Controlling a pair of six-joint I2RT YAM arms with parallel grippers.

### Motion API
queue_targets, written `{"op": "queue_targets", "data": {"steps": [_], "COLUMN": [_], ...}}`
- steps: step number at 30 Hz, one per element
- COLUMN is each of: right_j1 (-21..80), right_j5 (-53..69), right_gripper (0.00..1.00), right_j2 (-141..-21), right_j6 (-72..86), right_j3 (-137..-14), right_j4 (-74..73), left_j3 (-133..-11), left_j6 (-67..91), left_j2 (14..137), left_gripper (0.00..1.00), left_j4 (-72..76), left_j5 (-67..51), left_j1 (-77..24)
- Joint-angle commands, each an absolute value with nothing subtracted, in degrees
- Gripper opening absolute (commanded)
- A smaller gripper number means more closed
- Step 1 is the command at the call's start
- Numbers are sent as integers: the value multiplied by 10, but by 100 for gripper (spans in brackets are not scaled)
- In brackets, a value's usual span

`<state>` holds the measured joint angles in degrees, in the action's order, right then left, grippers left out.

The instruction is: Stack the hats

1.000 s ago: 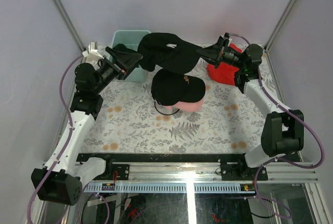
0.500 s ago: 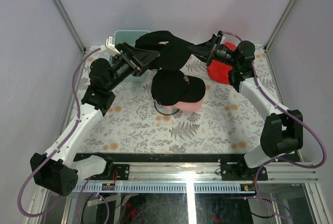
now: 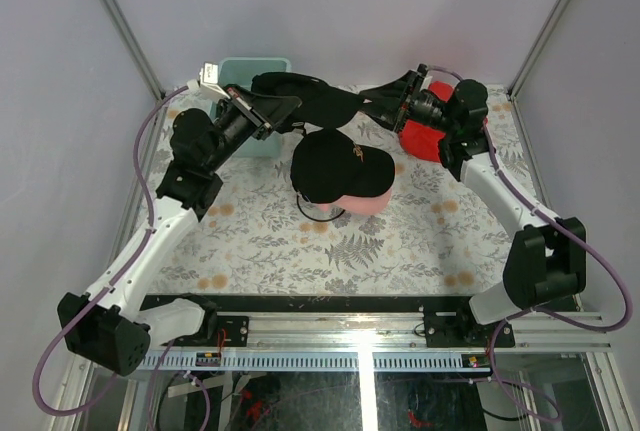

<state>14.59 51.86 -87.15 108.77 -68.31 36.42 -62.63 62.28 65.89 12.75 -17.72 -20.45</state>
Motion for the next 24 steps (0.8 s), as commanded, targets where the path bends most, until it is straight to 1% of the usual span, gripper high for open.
{"op": "queue_targets", "data": {"steps": [1, 7, 15, 18, 22, 24], "right_j1": [154, 168, 179, 179, 179, 179], "right_j5": [518, 515, 500, 493, 483, 479], "right_gripper": [42, 44, 44, 41, 33, 32], "right_j2": [-815, -811, -827, -835, -845, -851], "right_j6": [1062, 1059, 1054, 1057, 1059, 1060], "right_j3": [-686, -677, -681, -683, -688, -692], "right_j4": [360, 350, 349, 354, 358, 361], "left_j3": [-653, -655, -653, -653, -642, -636], "left_j6": [583, 587, 590, 589, 599, 605], "left_j2": [664, 675, 669, 664, 657, 652], "left_gripper": [0, 0, 0, 0, 0, 0], "left_j4": [140, 149, 156, 153, 164, 168], "left_j5": [-145, -153, -156, -158, -162, -164], "left_j1": [-207, -210, -211, -211, -212, -216]}}
